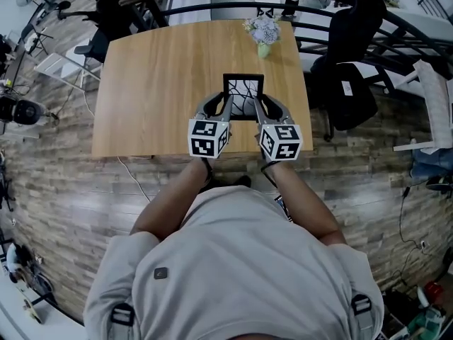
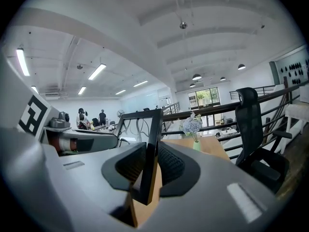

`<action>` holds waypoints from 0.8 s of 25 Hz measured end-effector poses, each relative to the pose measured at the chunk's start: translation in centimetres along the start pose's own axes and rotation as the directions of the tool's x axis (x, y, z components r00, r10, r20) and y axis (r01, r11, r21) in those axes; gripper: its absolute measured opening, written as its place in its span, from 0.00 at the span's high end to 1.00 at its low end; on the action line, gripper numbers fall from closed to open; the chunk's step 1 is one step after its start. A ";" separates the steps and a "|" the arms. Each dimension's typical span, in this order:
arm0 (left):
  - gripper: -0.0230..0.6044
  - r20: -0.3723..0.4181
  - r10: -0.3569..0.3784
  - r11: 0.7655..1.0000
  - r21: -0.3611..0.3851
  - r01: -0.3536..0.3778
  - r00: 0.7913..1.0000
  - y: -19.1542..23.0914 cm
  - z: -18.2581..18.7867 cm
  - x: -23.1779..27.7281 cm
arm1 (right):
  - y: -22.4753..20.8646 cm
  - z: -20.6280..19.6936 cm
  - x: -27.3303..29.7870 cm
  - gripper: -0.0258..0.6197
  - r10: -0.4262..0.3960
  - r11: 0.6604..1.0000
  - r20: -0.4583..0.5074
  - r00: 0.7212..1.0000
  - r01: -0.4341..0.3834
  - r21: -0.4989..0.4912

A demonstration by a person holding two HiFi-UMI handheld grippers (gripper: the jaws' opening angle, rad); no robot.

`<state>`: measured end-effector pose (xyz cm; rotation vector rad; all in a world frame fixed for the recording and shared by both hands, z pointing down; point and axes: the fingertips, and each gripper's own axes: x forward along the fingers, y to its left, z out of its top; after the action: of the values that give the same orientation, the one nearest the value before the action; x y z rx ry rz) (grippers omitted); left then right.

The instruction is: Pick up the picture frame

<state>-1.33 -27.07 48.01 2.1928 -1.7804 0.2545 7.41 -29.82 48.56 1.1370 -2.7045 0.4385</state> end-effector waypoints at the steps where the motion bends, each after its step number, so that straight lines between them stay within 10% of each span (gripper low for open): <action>1: 0.84 0.000 0.000 1.000 -0.001 0.000 1.000 0.2 0.0 -0.3 | 0.4 0.0 0.0 0.82 0.002 1.000 0.000 1.000 -0.002 0.000; 20: 0.84 0.025 -0.111 0.994 0.014 0.111 0.993 4.7 -1.0 -9.3 | 10.8 -1.1 -2.0 0.82 -0.083 0.997 0.034 0.996 0.083 -0.006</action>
<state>-7.89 -19.00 46.50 2.3044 -1.6671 0.2135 1.10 -20.97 46.92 1.2603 -2.6735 0.3993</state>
